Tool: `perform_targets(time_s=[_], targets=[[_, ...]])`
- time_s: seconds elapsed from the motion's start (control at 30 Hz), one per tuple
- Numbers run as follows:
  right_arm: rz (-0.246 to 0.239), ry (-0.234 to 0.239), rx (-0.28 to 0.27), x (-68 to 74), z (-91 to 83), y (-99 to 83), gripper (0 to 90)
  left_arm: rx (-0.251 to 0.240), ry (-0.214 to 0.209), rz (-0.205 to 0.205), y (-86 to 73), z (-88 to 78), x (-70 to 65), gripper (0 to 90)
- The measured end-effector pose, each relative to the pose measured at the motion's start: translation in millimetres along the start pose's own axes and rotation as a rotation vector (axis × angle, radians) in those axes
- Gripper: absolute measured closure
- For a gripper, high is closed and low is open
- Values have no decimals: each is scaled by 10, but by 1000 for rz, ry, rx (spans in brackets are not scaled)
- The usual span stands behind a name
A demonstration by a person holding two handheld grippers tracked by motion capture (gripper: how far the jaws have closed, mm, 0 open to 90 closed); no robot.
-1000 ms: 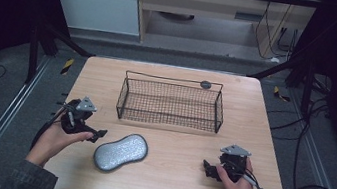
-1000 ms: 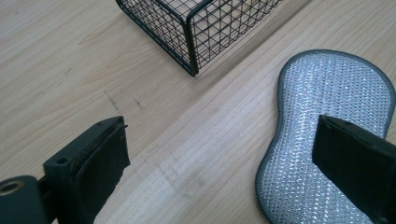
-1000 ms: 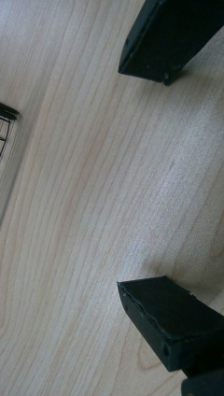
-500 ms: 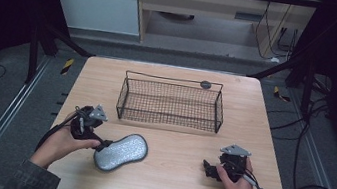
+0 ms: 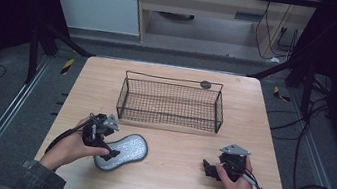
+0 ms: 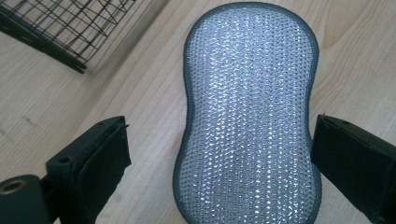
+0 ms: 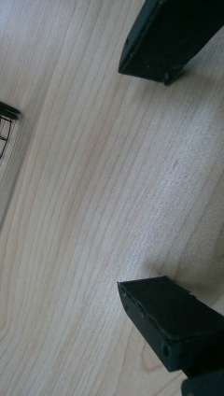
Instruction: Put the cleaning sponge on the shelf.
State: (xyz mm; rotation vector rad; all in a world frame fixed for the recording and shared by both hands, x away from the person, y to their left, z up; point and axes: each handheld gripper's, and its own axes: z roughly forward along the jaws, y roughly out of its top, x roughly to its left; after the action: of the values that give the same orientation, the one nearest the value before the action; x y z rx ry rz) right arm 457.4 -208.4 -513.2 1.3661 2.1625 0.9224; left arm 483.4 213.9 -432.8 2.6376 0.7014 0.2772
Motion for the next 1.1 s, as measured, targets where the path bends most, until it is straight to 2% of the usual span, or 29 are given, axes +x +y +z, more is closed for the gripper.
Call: perform_targets(time_s=[0.37,0.47,0.67,0.9,1.1], targets=[[0,-2,1,2,2,2,3,45,-30,20,53,119,-70,38],[1,-3,1,2,3,2,3,48,-44,26,83,177,-101,39],[1,-3,1,2,3,2,3,88,-74,46,105,314,-135,54],[1,-3,1,3,3,2,3,97,-67,33,120,392,-118,38],[1,-4,0,4,4,3,3,110,-76,23,101,459,-96,37]])
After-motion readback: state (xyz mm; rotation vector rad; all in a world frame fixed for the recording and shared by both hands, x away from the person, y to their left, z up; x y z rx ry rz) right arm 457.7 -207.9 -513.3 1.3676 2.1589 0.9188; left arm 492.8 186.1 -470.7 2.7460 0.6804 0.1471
